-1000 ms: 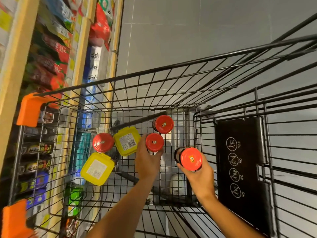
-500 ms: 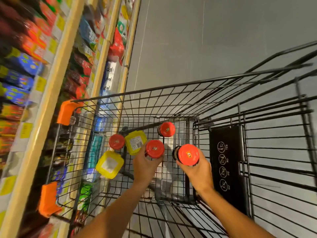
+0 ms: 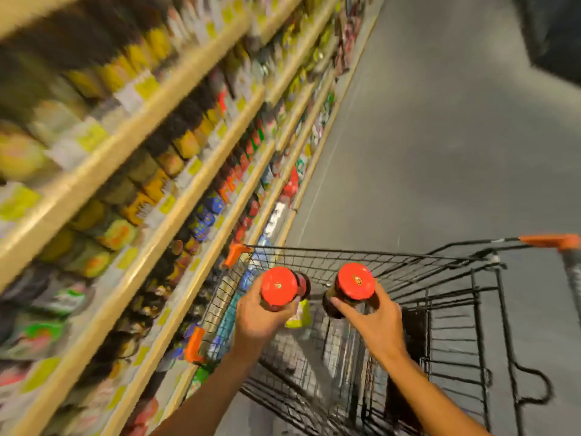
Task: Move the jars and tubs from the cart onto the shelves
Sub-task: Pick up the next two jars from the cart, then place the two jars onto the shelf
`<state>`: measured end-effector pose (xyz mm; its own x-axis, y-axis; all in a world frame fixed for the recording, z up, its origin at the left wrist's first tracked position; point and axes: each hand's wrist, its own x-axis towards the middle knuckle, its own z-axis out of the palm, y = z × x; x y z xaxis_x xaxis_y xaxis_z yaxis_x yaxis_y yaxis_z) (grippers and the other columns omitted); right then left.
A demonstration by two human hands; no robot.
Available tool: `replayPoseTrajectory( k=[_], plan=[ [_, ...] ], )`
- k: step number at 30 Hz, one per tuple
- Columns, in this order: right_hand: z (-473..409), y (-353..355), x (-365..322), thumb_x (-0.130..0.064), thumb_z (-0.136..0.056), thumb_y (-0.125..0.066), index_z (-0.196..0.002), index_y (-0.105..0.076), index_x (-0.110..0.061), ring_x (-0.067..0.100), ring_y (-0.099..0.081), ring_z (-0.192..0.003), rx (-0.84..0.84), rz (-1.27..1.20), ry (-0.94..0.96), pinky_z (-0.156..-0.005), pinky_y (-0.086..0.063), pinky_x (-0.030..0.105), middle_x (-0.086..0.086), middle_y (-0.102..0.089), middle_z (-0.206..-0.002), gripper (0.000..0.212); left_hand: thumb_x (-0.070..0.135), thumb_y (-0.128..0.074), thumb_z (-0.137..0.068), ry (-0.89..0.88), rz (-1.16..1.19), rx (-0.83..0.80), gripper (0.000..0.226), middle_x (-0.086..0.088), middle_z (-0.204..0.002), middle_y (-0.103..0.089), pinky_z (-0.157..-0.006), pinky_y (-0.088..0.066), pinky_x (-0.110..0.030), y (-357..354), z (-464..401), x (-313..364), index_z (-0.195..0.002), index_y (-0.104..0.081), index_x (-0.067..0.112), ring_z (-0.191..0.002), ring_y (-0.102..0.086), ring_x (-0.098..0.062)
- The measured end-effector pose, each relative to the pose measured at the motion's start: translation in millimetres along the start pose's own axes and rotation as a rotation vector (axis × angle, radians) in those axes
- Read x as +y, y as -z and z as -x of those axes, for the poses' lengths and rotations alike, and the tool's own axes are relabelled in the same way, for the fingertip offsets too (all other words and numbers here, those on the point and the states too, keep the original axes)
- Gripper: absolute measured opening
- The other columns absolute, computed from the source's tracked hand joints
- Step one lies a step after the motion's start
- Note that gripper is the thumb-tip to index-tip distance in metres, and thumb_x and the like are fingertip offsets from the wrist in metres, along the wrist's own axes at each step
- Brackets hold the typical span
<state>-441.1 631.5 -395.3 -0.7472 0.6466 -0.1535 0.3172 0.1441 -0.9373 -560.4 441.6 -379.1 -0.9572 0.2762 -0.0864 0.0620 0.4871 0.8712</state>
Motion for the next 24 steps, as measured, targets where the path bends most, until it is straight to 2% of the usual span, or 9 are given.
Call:
replayPoseTrajectory(
  k=[2, 5, 7, 10, 13, 15, 17, 19, 24],
  plan=[
    [2, 2, -33, -0.052, -0.056, -0.091, -0.116, -0.061, -0.046, -0.007, -0.066, -0.094, -0.006, -0.017, 0.057, -0.084, -0.049, 0.014, -0.026, -0.072, -0.094, 0.067, 0.016, -0.094, -0.062, -0.045, 0.049, 0.108, 0.059, 0.023, -0.088, -0.066, -0.069, -0.047, -0.006, 24, 10, 26, -0.102, -0.058, 0.04, -0.076, -0.061, 0.021],
    [9, 0, -81, -0.053, -0.052, -0.088, -0.111, -0.061, -0.044, -0.015, -0.064, -0.09, -0.04, -0.047, 0.17, -0.078, -0.046, 0.003, -0.029, -0.071, -0.093, 0.065, 0.026, -0.097, -0.057, -0.07, 0.102, 0.224, 0.057, 0.024, -0.086, -0.072, -0.074, -0.055, -0.02, 58, 23, 45, -0.105, -0.067, 0.034, -0.077, -0.065, 0.01],
    [15, -3, -109, -0.055, -0.053, -0.086, -0.112, -0.062, -0.043, -0.015, -0.064, -0.093, -0.083, -0.065, 0.24, -0.079, -0.044, 0.001, -0.026, -0.071, -0.098, 0.065, 0.032, -0.097, -0.053, -0.11, 0.13, 0.305, 0.055, 0.026, -0.088, -0.072, -0.075, -0.055, -0.019, 84, 33, 58, -0.099, -0.067, 0.036, -0.076, -0.064, 0.008],
    [26, -11, -146, -0.056, -0.054, -0.086, -0.114, -0.065, -0.037, -0.009, -0.067, -0.093, -0.155, -0.087, 0.316, -0.083, -0.047, 0.006, -0.023, -0.073, -0.098, 0.066, 0.046, -0.091, -0.049, -0.135, 0.176, 0.411, 0.053, 0.017, -0.087, -0.074, -0.076, -0.054, -0.017, 120, 52, 73, -0.096, -0.067, 0.041, -0.078, -0.066, 0.003],
    [42, -26, -177, -0.051, -0.057, -0.089, -0.121, -0.068, -0.022, -0.002, -0.07, -0.096, -0.227, -0.099, 0.393, -0.089, -0.054, 0.018, -0.014, -0.076, -0.101, 0.073, 0.03, -0.098, -0.052, -0.156, 0.188, 0.461, 0.056, 0.023, -0.086, -0.074, -0.074, -0.05, -0.011, 160, 75, 79, -0.098, -0.067, 0.034, -0.076, -0.065, 0.009],
    [57, -40, -199, -0.042, -0.058, -0.091, -0.122, -0.068, -0.019, -0.003, -0.07, -0.097, -0.266, -0.13, 0.438, -0.089, -0.052, 0.015, -0.014, -0.076, -0.103, 0.072, 0.028, -0.099, -0.051, -0.175, 0.158, 0.5, 0.06, 0.027, -0.089, -0.073, -0.074, -0.048, -0.007, 189, 96, 84, -0.102, -0.066, 0.034, -0.079, -0.064, 0.012],
    [75, -54, -217, -0.039, -0.058, -0.091, -0.122, -0.067, -0.022, -0.005, -0.068, -0.098, -0.308, -0.14, 0.49, -0.088, -0.051, 0.011, -0.014, -0.074, -0.107, 0.07, 0.034, -0.097, -0.051, -0.209, 0.147, 0.535, 0.063, 0.025, -0.093, -0.071, -0.075, -0.045, -0.002, 218, 120, 89, -0.105, -0.064, 0.036, -0.086, -0.063, 0.016],
    [97, -69, -233, -0.04, -0.059, -0.092, -0.124, -0.066, -0.024, -0.001, -0.068, -0.103, -0.357, -0.142, 0.533, -0.089, -0.052, 0.014, -0.011, -0.073, -0.111, 0.071, 0.041, -0.09, -0.054, -0.229, 0.143, 0.558, 0.061, 0.022, -0.104, -0.068, -0.078, -0.045, -0.001, 247, 147, 90, -0.108, -0.061, 0.041, -0.095, -0.061, 0.016],
    [165, -106, -262, -0.031, -0.063, -0.092, -0.124, -0.061, -0.035, -0.003, -0.065, -0.106, -0.455, -0.163, 0.627, -0.088, -0.051, 0.011, -0.017, -0.07, -0.115, 0.068, 0.05, -0.087, -0.056, -0.24, 0.073, 0.677, 0.065, 0.037, -0.105, -0.065, -0.084, -0.044, -0.002, 314, 223, 75, -0.113, -0.057, 0.052, -0.103, -0.06, 0.014]
  ],
)
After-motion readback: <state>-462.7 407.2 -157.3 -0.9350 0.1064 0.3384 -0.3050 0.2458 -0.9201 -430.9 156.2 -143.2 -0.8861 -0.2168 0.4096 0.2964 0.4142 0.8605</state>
